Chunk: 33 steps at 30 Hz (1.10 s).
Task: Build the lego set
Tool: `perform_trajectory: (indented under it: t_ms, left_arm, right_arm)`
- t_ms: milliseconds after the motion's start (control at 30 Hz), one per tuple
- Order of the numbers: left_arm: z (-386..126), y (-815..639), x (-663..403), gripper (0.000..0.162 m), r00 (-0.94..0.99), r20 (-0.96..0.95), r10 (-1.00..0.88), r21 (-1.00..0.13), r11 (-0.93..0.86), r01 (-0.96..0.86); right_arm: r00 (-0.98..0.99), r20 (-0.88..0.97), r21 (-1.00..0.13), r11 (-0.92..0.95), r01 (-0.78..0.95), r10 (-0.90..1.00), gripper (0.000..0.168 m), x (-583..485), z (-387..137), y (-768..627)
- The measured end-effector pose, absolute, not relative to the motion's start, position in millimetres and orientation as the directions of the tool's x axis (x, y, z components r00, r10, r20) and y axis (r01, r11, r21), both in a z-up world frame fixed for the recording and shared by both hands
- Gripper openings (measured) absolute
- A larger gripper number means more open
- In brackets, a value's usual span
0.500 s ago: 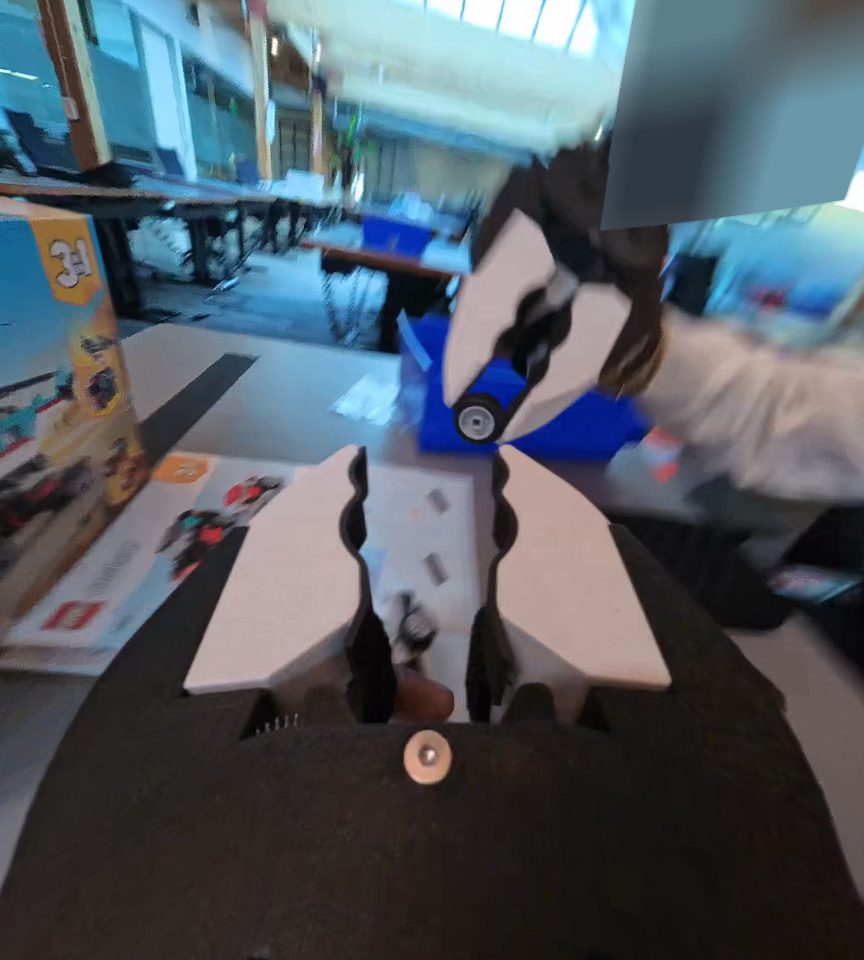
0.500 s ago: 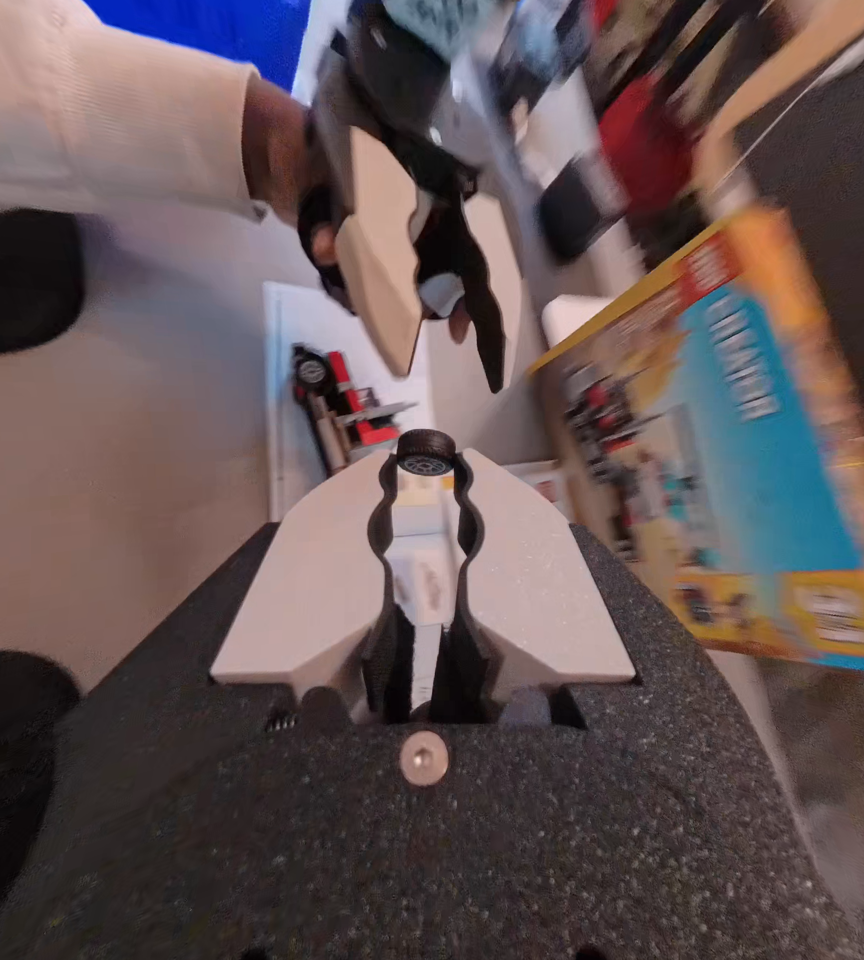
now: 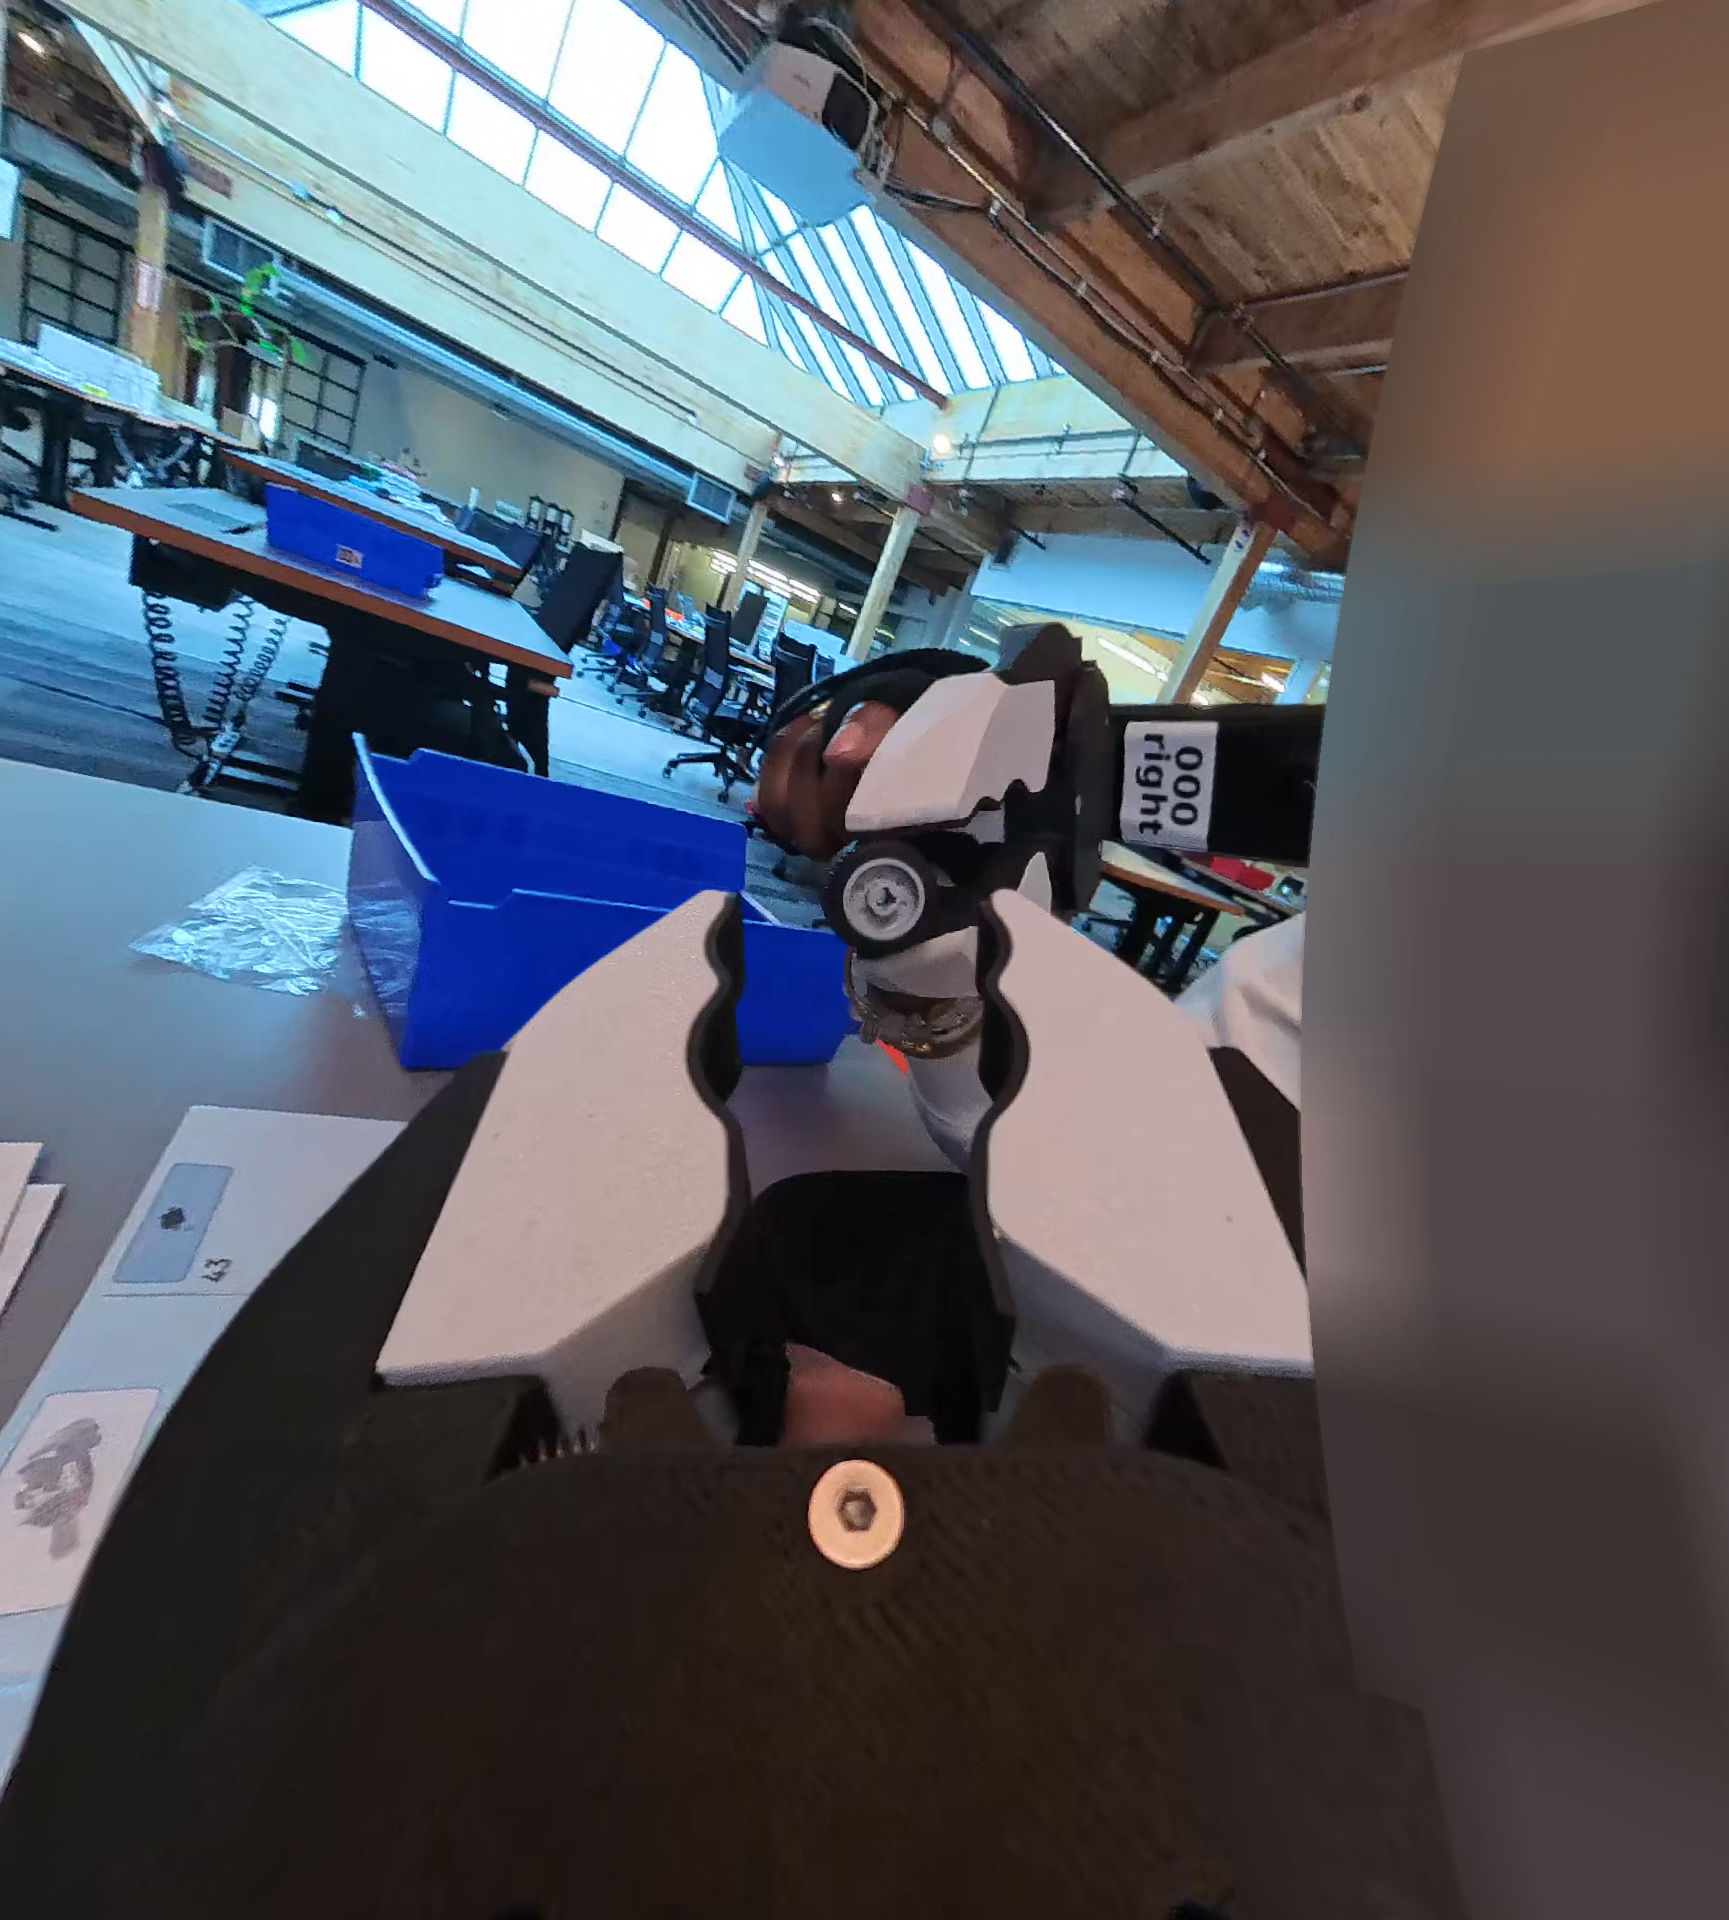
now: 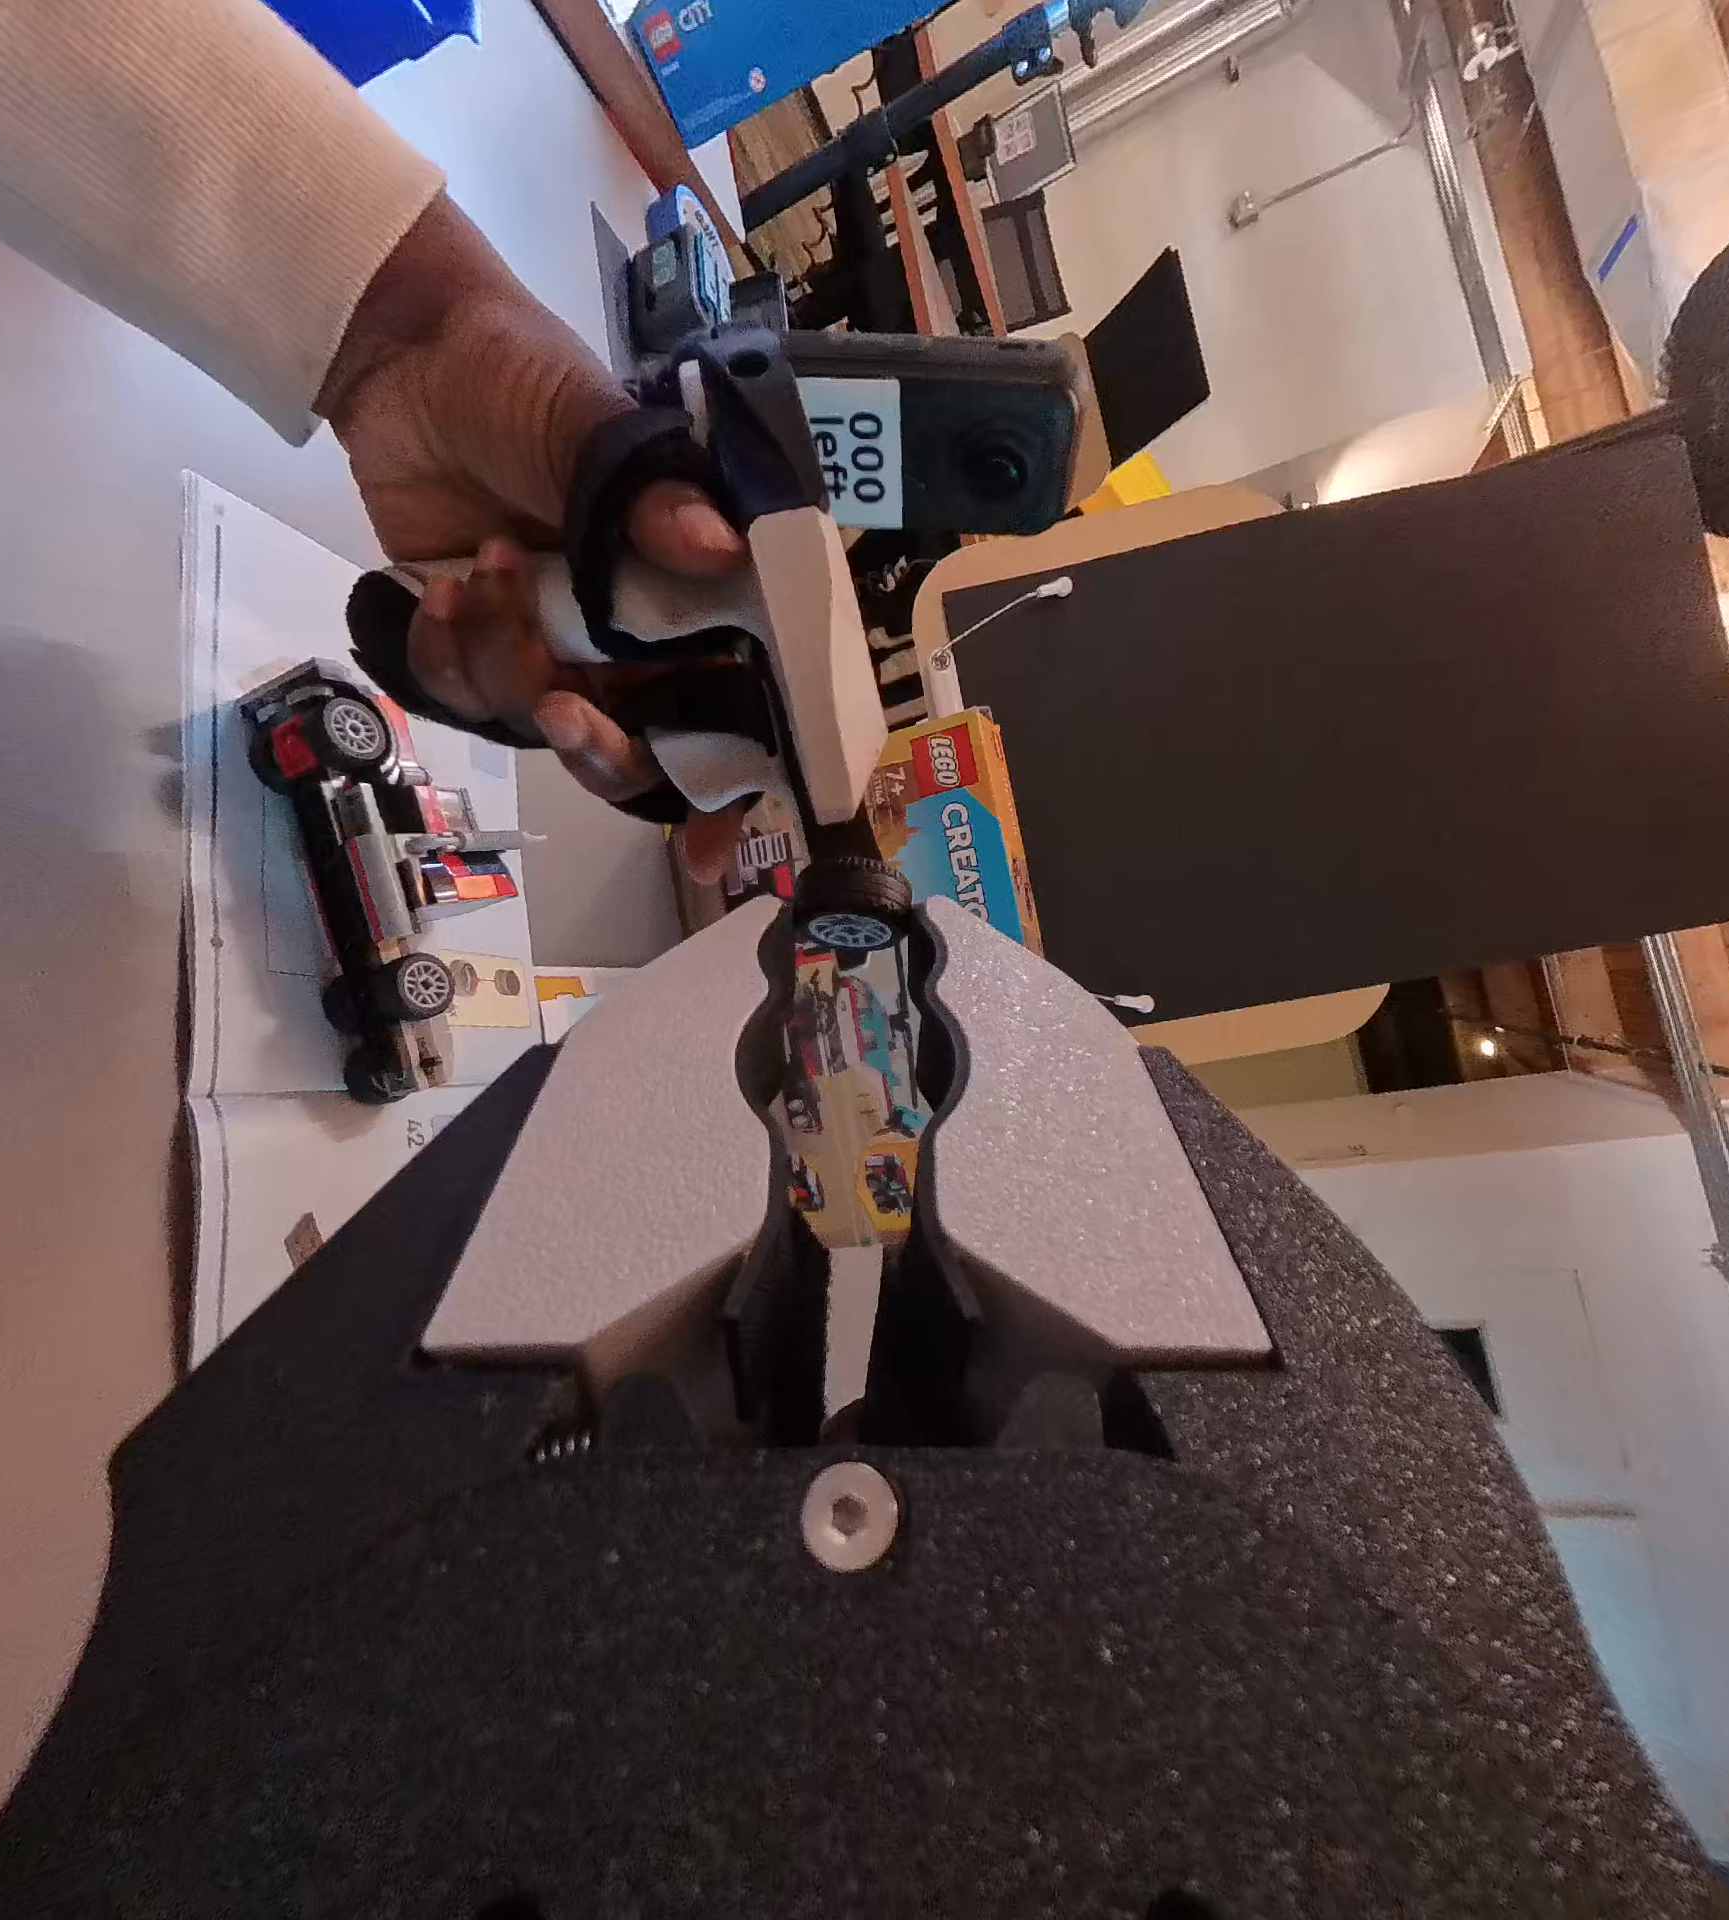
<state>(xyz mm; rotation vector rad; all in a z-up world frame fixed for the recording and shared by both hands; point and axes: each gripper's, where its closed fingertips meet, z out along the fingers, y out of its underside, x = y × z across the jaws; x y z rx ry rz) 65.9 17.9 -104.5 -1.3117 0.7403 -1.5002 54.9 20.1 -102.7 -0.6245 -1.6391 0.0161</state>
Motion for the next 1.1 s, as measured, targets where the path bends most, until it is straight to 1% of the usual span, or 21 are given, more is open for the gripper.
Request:
perform_trajectory:
  t_ms: [67,233,300,367,400,467,533,600,667,733,867,967,1033,1100]
  left_arm:
    - [-107,17,70,0.039,0.052,0.369,-0.928,-0.904,-0.345,0.252]
    - [-104,8,78,0.023,0.006,0.346,-0.938,-0.913,-0.335,0.235]
    - [-104,5,81,0.023,-0.01,0.334,-0.942,-0.916,-0.327,0.233]
    - [-104,3,82,0.023,-0.035,0.349,-0.936,-0.907,-0.348,0.236]
    - [-104,3,83,0.027,-0.048,0.357,-0.933,-0.904,-0.358,0.234]
    - [-108,2,85,0.023,-0.058,0.357,-0.932,-0.907,-0.361,0.218]
    - [-106,-3,84,0.023,-0.086,0.333,-0.939,-0.913,-0.343,0.219]
    - [-102,-11,83,0.023,-0.138,0.313,-0.94,-0.914,-0.338,0.226]
    - [-96,-22,82,0.022,-0.235,0.307,-0.922,-0.9,-0.361,0.243]
    - [-95,-30,83,0.023,-0.307,0.313,-0.899,-0.891,-0.39,0.233]
    - [-92,-38,86,0.022,-0.386,0.32,-0.865,-0.877,-0.425,0.225]
    - [-91,-39,89,0.022,-0.397,0.327,-0.857,-0.872,-0.436,0.222]
    - [-92,-38,89,0.022,-0.393,0.33,-0.858,-0.872,-0.437,0.221]
    - [-91,-37,90,0.022,-0.398,0.332,-0.855,-0.868,-0.442,0.226]
  right_arm:
    - [-0.039,0.91,-0.374,0.858,0.353,0.413,0.021,56,-104,14]
    - [-0.047,0.92,-0.348,0.866,0.359,0.389,0.02,59,-105,12]
    - [-0.052,0.917,-0.354,0.868,0.348,0.394,0.021,61,-105,9]
    - [-0.053,0.925,-0.335,0.871,0.359,0.377,0.02,62,-105,9]
    - [-0.058,0.931,-0.314,0.872,0.376,0.36,0.021,62,-106,10]
    - [-0.065,0.937,-0.294,0.875,0.385,0.343,0.021,61,-107,8]
    - [-0.061,0.925,-0.334,0.879,0.339,0.375,0.021,61,-105,2]
    - [-0.053,0.893,-0.421,0.871,0.251,0.447,0.021,60,-100,-6]
    - [-0.054,0.855,-0.506,0.853,0.131,0.515,0.032,62,-93,-17]
    - [-0.08,0.831,-0.549,0.834,0.043,0.551,0.031,65,-90,-28]
    - [-0.106,0.851,-0.511,0.858,0.055,0.514,0.028,62,-97,-30]
    - [-0.087,0.861,-0.498,0.866,0.05,0.501,0.028,60,-96,-31]
    - [-0.073,0.87,-0.484,0.873,0.065,0.488,0.022,60,-94,-29]
    - [-0.071,0.862,-0.498,0.865,0.064,0.501,0.022,60,-94,-29]
